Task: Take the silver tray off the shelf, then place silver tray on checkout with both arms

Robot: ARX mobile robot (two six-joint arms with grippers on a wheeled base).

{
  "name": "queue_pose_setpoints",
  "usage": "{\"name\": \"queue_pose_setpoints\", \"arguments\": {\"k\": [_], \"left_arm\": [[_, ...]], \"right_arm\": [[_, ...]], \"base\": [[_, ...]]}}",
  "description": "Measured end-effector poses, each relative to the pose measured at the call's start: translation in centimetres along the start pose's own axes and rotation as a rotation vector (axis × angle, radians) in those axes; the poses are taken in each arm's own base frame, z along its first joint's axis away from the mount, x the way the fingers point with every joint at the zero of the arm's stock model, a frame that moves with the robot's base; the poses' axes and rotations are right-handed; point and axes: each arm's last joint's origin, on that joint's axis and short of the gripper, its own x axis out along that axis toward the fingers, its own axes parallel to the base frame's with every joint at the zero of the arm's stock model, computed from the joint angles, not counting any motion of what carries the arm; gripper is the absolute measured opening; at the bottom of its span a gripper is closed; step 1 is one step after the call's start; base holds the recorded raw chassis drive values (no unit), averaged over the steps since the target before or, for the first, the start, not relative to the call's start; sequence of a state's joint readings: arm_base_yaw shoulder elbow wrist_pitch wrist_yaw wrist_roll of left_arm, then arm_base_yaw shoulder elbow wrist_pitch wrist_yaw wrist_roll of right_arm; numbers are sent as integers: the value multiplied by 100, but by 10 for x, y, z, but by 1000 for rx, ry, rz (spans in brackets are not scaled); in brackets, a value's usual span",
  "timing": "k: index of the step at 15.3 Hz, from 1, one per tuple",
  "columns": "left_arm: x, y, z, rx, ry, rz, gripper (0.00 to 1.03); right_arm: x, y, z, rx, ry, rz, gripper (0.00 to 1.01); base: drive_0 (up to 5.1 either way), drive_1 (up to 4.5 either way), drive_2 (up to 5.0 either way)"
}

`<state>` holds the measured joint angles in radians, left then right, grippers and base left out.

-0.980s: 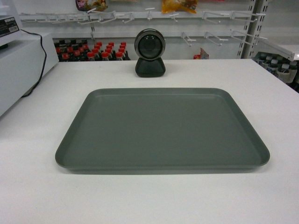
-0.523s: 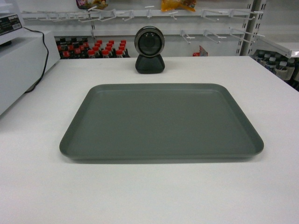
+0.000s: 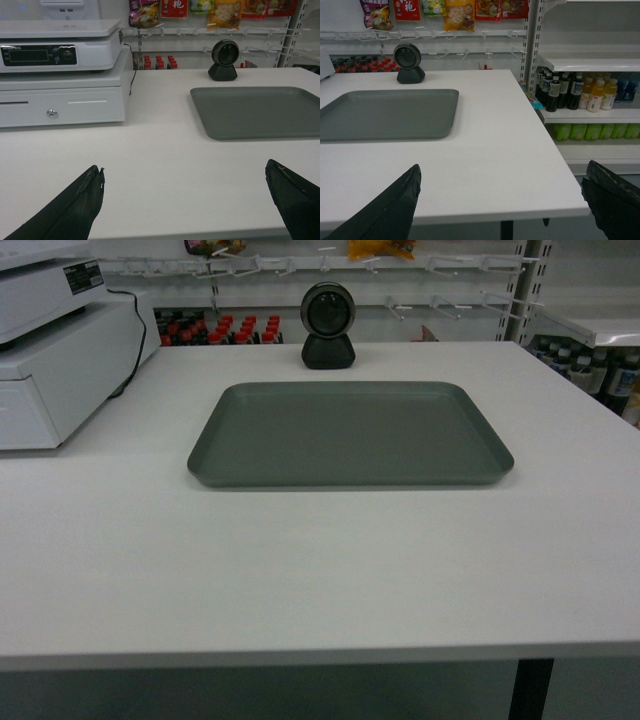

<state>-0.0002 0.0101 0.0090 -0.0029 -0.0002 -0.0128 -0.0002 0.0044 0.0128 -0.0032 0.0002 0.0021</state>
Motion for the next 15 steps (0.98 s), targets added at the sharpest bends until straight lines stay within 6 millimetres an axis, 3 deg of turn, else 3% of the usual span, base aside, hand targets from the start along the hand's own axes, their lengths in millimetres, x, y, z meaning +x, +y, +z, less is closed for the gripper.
{"name": "queue_pose_setpoints", "arguments": {"k": [4,15], "left_arm": [[0,0,0,0,2,0,98],[0,0,0,0,-2,0,98]], "right_arm": [[0,0,0,0,0,0,98],[0,0,0,0,-2,0,98]], "base": [[-4,-421,413],[0,0,0]]}}
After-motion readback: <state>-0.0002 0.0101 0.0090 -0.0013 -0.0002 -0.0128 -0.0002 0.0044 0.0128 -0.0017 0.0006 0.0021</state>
